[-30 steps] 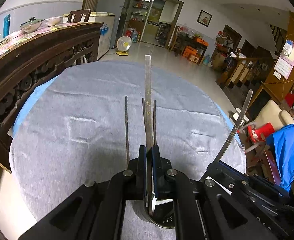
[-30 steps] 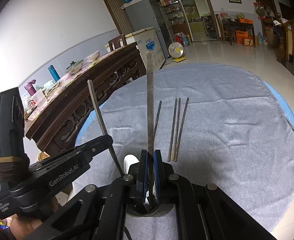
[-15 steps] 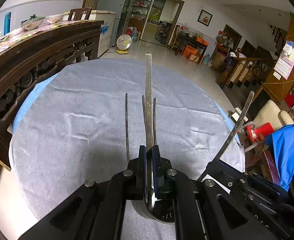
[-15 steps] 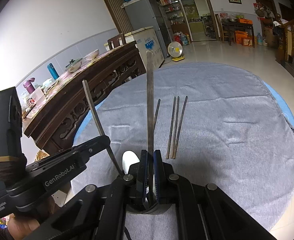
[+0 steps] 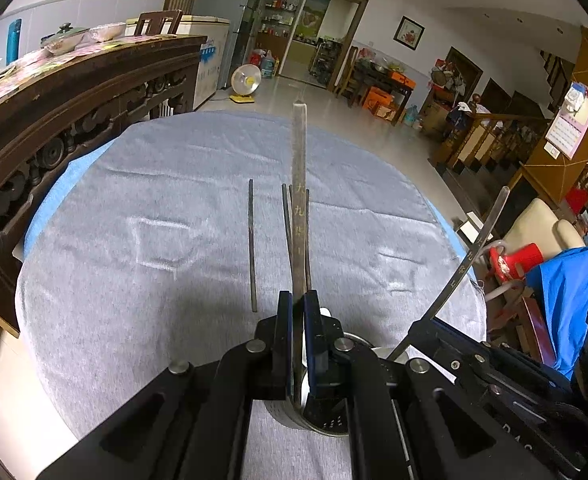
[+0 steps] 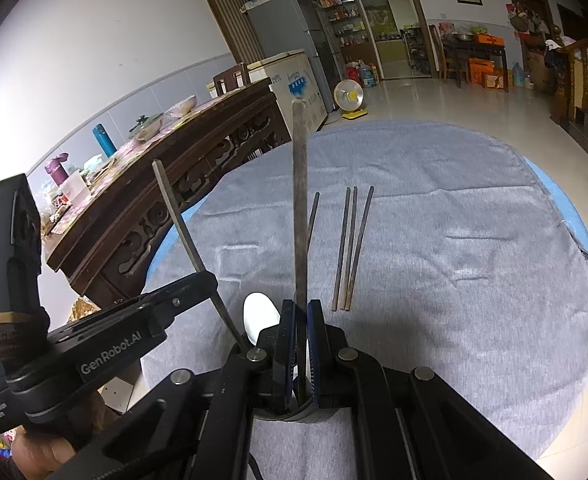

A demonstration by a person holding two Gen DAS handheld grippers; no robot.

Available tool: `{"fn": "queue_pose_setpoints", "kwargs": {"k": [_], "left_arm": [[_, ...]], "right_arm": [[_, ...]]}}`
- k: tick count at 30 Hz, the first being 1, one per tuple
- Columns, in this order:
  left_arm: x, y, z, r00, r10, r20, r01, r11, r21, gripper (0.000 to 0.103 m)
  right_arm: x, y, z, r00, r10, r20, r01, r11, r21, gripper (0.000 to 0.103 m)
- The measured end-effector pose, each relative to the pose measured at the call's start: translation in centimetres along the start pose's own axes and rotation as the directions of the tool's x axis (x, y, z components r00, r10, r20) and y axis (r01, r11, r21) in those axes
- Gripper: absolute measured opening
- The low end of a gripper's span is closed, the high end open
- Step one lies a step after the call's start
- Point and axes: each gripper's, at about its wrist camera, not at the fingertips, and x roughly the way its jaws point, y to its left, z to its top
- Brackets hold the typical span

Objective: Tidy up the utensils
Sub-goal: 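Open both tools to release the sticks into the holder, then grasp a dark chopstick with the right tool while the left tool moves toward the others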

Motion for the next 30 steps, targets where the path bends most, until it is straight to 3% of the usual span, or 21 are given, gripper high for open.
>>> {"fn": "queue_pose_setpoints", "kwargs": {"k": [11,14,16,23,26,27,28,30], "left_arm": [[-0.3,0.4,-0.1,0.999,-0.017,-0.031,0.016,1.000,-0.023,0.007],[-0.9,0.6,0.2,0.999,-0.018,-0.028,0.017,0.999,-0.033,0.021],[-1.7,1.0,0.5,1.000,-0.024,-0.013,0.024,0.999,-0.045,0.039],[-5.0,4.1,2.3,0.997,-0.003,0.072,0.011,0.993,-0.115,0.064],[-5.2,7.0,3.5,0.994,0.064,0.089,-0.047,0.982,-0.184,0.071],[-4.9,7.7,3.7,0.993,0.085,0.081,-0.067,0.977,-0.201,0.072],[-4.0,8.9,4.0,0.991,0.124,0.049,-0.110,0.968,-0.227,0.072],[-2.2,10.4,4.1,0.986,0.167,-0.020,-0.167,0.955,-0.244,0.072]], "right_arm": [[-0.1,-0.3,-0.3,1.000,0.007,-0.014,-0.006,1.000,0.011,0.007],[-0.4,-0.5,-0.2,1.000,0.012,-0.008,-0.012,1.000,0.023,0.008],[-0.7,-0.7,0.0,1.000,0.019,-0.001,-0.018,0.999,0.035,0.008],[-2.6,-3.1,1.6,0.999,0.025,0.029,-0.027,0.995,0.093,0.011],[-2.4,-5.4,2.2,1.000,0.017,0.009,-0.019,0.990,0.143,0.028],[-2.1,-6.6,2.4,1.000,0.010,-0.012,-0.008,0.985,0.170,0.038],[-1.7,-7.4,2.5,0.999,0.005,-0.035,0.002,0.983,0.185,0.050],[-0.3,-9.3,2.5,0.996,0.012,-0.084,0.007,0.975,0.220,0.058]]}}
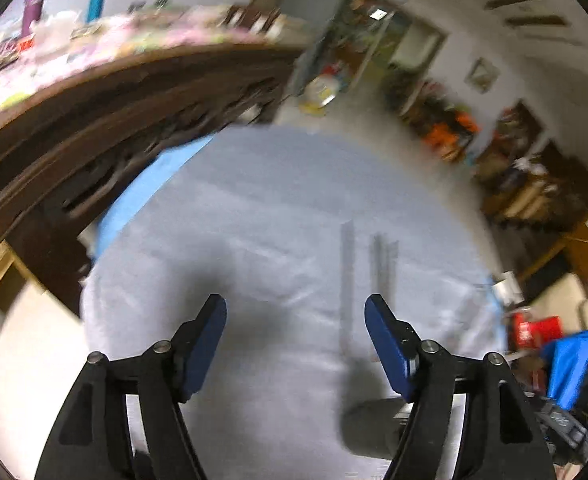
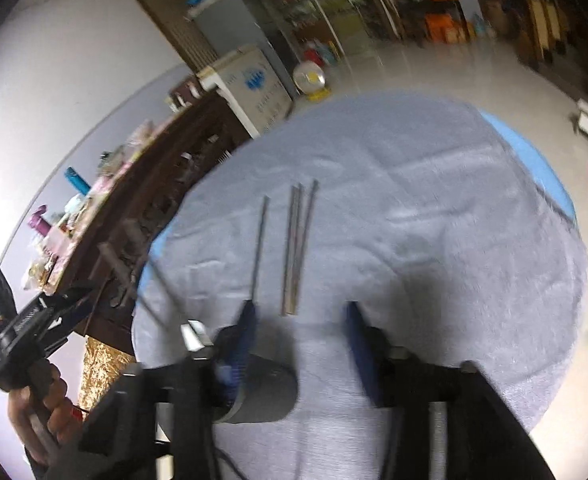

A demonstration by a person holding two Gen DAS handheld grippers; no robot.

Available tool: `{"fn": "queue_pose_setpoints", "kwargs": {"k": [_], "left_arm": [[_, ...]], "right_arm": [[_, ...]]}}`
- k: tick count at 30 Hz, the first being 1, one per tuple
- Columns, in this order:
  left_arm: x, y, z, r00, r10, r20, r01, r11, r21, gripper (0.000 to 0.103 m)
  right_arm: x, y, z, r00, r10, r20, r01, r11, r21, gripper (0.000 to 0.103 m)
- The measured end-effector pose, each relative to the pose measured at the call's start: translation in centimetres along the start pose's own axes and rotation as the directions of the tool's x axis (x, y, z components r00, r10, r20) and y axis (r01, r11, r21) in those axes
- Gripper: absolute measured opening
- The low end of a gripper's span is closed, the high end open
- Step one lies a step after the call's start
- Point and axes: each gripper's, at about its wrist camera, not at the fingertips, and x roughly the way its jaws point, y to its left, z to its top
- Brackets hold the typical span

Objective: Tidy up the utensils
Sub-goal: 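Grasp a dark chopstick with the right tool while the left tool moves toward the others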

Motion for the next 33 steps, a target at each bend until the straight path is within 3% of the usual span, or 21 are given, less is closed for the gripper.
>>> {"fn": "queue_pose_setpoints", "kwargs": {"k": [3,6,11,18,25,33], "left_arm": [[3.9,1.3,0.0,0.992,0.076,-0.103,-0.076,0.997,0.002,0.072],[7.6,2.0,-0.5,0.976,0.109,-0.191,-0.106,0.994,0.023,0.072],[10.8,2.1,-1.2,0.958,0.131,-0.257,-0.119,0.991,0.060,0.072],[13.8,2.0,-0.8,0.943,0.148,-0.298,-0.130,0.988,0.080,0.072],[16.0,1.1,-0.3,0.937,0.144,-0.317,-0.122,0.988,0.090,0.072],[18.0,0.7,0.5,0.934,0.144,-0.328,-0.120,0.988,0.095,0.072]], "right_arm": [[2.5,-2.2,0.4,0.996,-0.026,-0.085,0.030,0.999,0.038,0.058],[4.7,-3.5,0.8,0.988,-0.038,-0.147,0.045,0.998,0.048,0.058],[8.4,-4.3,2.3,0.971,-0.054,-0.233,0.065,0.997,0.039,0.058],[14.0,-3.9,5.5,0.945,-0.083,-0.317,0.092,0.996,0.014,0.056],[18.7,-2.4,8.6,0.924,-0.093,-0.370,0.096,0.995,-0.012,0.043],[24.0,0.9,11.9,0.901,-0.127,-0.414,0.111,0.992,-0.061,0.035]]}}
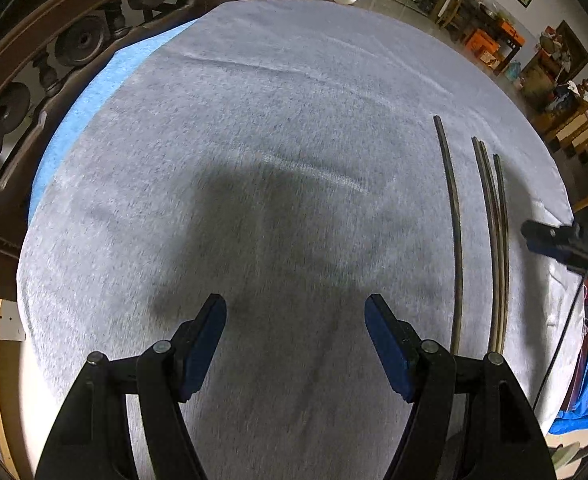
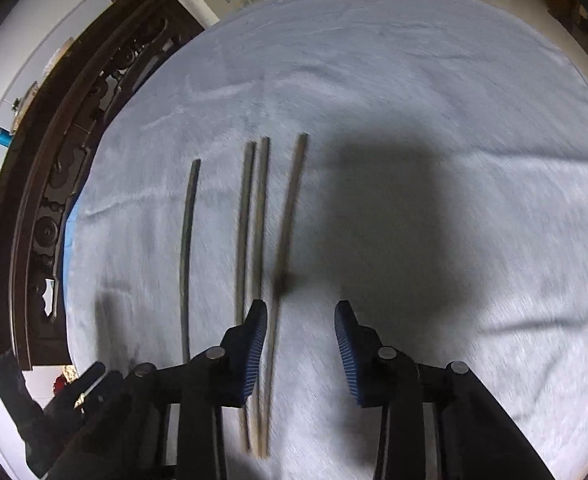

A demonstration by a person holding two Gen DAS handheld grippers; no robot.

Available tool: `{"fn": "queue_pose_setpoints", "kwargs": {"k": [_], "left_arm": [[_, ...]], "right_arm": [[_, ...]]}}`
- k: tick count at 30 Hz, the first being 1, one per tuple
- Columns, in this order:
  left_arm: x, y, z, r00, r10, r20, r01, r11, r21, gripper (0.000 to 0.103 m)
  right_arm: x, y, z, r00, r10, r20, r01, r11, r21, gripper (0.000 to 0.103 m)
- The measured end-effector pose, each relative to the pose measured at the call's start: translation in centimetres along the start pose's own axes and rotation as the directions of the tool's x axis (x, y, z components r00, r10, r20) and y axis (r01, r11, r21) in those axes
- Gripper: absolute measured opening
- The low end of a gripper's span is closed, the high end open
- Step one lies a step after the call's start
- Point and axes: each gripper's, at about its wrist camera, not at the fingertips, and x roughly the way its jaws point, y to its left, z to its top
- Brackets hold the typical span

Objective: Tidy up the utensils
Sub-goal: 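Grasp a dark chopstick with the right tool while the left tool moves toward the others, then grasp another dark chopstick with the left tool while the right tool holds its own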

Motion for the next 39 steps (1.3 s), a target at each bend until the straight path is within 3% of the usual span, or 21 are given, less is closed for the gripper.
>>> {"fn": "queue_pose_setpoints", "kwargs": {"k": [8,10,17,26,30,33,36,39], "left_arm": [[0.7,-0.7,1.8,1.000,-0.003,0.006,0.003,1.000,0.005,0.072],[0.8,-1.1,2.2,1.000,-0.006,0.009,0.006,1.000,0.014,0.072],[1.4,-5.6,5.3,1.000,-0.023,-0.008,0.023,0.995,0.098,0.072],[5.1,-12.8,9.5,0.994,0.023,-0.102,-0.003,0.981,0.195,0.072],[7.9,-15.2,10.8,0.982,0.093,-0.165,-0.053,0.971,0.232,0.043],[8.7,-16.7,11.3,0.976,0.141,-0.166,-0.088,0.953,0.289,0.032],[9.1,-17.6,11.7,0.970,0.141,-0.196,-0.071,0.943,0.326,0.012],[9.2,-18.0,11.6,0.963,0.146,-0.227,-0.049,0.922,0.383,0.006]], "right_arm": [[2.4,2.1,2.4,0.995,-0.083,-0.055,0.082,0.996,-0.020,0.022],[2.7,2.8,2.8,0.992,-0.103,-0.069,0.101,0.994,-0.040,0.009],[3.1,4.1,2.4,0.954,-0.278,-0.108,0.250,0.943,-0.222,0.009],[2.0,1.4,1.5,0.961,-0.243,-0.132,0.213,0.954,-0.210,0.009],[1.9,0.6,1.7,0.961,-0.234,-0.146,0.200,0.956,-0.215,0.009],[1.9,0.4,2.3,0.960,-0.233,-0.157,0.195,0.955,-0.224,0.009],[2.4,0.5,3.1,0.956,-0.240,-0.166,0.198,0.951,-0.238,0.009],[3.0,1.6,3.6,0.949,-0.261,-0.177,0.210,0.942,-0.262,0.009]]}}
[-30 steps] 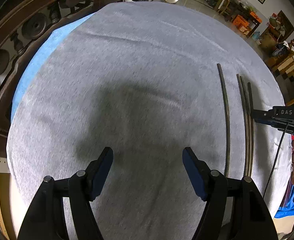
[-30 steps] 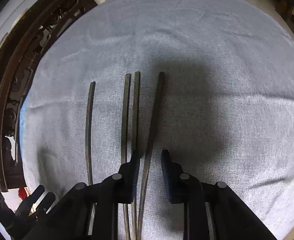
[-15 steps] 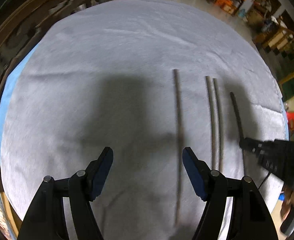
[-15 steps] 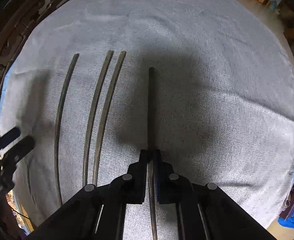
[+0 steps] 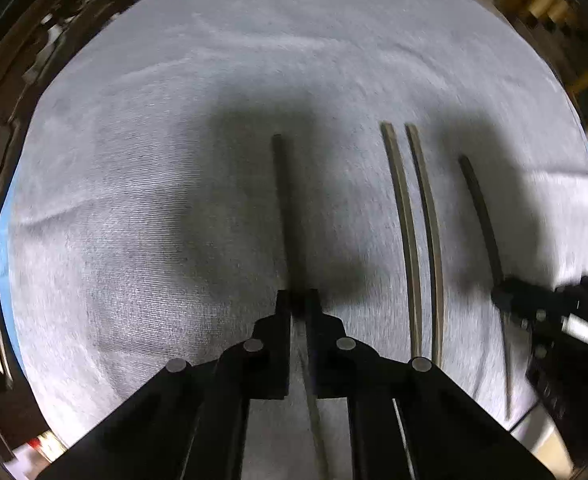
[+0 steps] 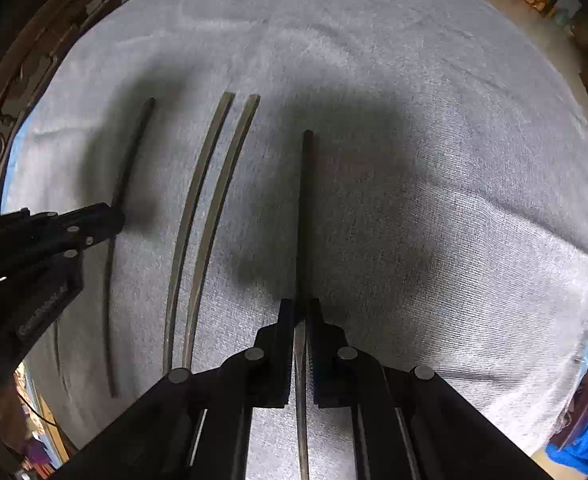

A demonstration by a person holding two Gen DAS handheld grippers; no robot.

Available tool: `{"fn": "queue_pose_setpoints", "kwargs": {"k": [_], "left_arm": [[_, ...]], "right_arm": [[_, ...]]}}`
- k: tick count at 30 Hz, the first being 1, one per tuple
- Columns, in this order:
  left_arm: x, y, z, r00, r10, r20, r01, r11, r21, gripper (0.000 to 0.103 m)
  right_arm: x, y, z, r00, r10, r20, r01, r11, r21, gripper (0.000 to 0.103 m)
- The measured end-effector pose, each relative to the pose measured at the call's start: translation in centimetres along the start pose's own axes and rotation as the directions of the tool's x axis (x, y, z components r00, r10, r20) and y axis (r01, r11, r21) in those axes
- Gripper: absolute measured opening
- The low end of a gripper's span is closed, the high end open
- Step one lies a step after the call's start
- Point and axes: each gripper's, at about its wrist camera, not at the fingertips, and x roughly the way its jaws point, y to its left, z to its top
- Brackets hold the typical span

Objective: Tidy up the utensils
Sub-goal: 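Grasp another dark chopstick with the left tool while the right tool holds its own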

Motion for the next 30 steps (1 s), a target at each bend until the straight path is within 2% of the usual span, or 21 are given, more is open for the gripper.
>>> {"fn": "queue_pose_setpoints", "kwargs": {"k": [4,10,14,18,21,25,30], "left_arm": [[0.1,0.5,-1.0,0.998,-0.018,-0.061,0.023,0.996,0.081,0.006],[0.0,1.3,-2.9,0.994,0.008,-0.113,0.012,0.985,0.172,0.006],[0.0,2.1,-4.0,0.991,0.009,-0.134,0.015,0.984,0.176,0.006],[-0.3,3.8,-5.6,0.992,-0.011,-0.125,0.027,0.991,0.134,0.006],[-1.1,5.3,-7.2,0.995,-0.059,-0.087,0.065,0.995,0.072,0.006],[-3.1,8.5,-11.2,0.992,-0.129,0.008,0.129,0.991,-0.032,0.006],[-5.6,11.2,-15.2,0.975,-0.182,0.130,0.197,0.973,-0.118,0.006]], "right_arm": [[0.2,0.7,-0.5,0.998,-0.039,-0.043,0.036,0.998,-0.051,0.009],[0.6,0.6,-1.2,0.991,-0.050,-0.124,0.038,0.995,-0.093,0.009],[0.8,0.2,-1.8,0.988,-0.046,-0.150,0.033,0.996,-0.087,0.009],[0.8,-1.1,-3.9,0.989,-0.030,-0.145,0.023,0.999,-0.049,0.007],[0.3,-2.4,-6.1,0.994,0.008,-0.112,-0.008,1.000,0.000,0.007],[-1.5,-4.4,-9.6,0.997,0.083,-0.008,-0.082,0.992,0.096,0.007],[-4.8,-6.1,-14.2,0.972,0.170,0.162,-0.198,0.965,0.174,0.007]]}}
